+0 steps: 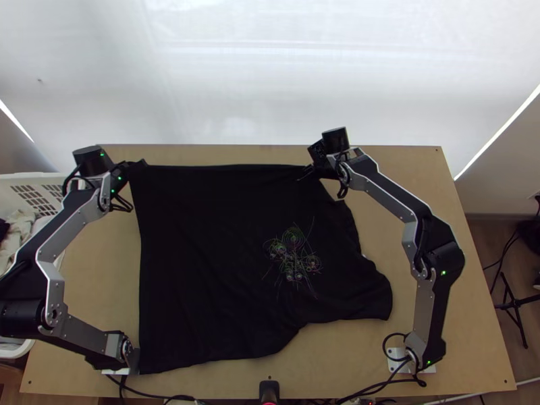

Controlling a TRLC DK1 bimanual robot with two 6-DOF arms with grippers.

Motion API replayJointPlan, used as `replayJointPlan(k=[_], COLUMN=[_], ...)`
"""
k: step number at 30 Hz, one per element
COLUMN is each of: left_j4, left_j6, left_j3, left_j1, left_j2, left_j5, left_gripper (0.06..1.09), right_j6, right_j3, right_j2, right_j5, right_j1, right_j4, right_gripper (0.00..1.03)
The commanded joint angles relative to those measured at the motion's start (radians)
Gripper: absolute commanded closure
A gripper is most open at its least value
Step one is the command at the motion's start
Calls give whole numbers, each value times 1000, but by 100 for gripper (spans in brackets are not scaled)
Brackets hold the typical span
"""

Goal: Fold the t-shirt

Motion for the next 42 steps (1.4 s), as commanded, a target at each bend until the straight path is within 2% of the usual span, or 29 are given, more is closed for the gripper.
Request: replayJointPlan(k=[1, 2, 8, 11, 15, 16, 20, 22, 29, 42], left_j4=[-3, -3, -9, -9, -9, -13, -16, -19, -26, -39], left_j6=[-5, -4, -5, -8, -14, -14, -14, -14, -22, -25], left_j3=[-8, -7, 5, 5, 5, 5, 5, 5, -2, -5], left_j1=[-37, -40, -47, -49, -49, -49, -46, -46, -52, -55], left_j2=[-22, -24, -27, -28, -34, -38, -47, -48, -56, -73], left_j5=[-5, -5, -5, -5, -5, -5, -5, -5, -12, -23], left_gripper=[105, 105, 105, 105, 105, 105, 105, 105, 105, 105], right_j6=[25, 25, -20, -40, -109, -124, -172, -182, -185, -162], right_j3=[-51, -95, -330, -390, -471, -492, -546, -557, -542, -453], right_j2=[-67, -102, -289, -351, -400, -404, -406, -406, -345, -208], right_j5=[28, 28, 25, -7, -55, -79, -162, -184, -187, -187], right_j1=[-3, -12, -112, -170, -243, -260, -283, -274, -202, -153], right_j4=[-13, -13, -11, -11, -13, -13, -16, -16, -11, -5], right_gripper=[18, 14, 14, 11, 9, 11, 39, 45, 46, 46])
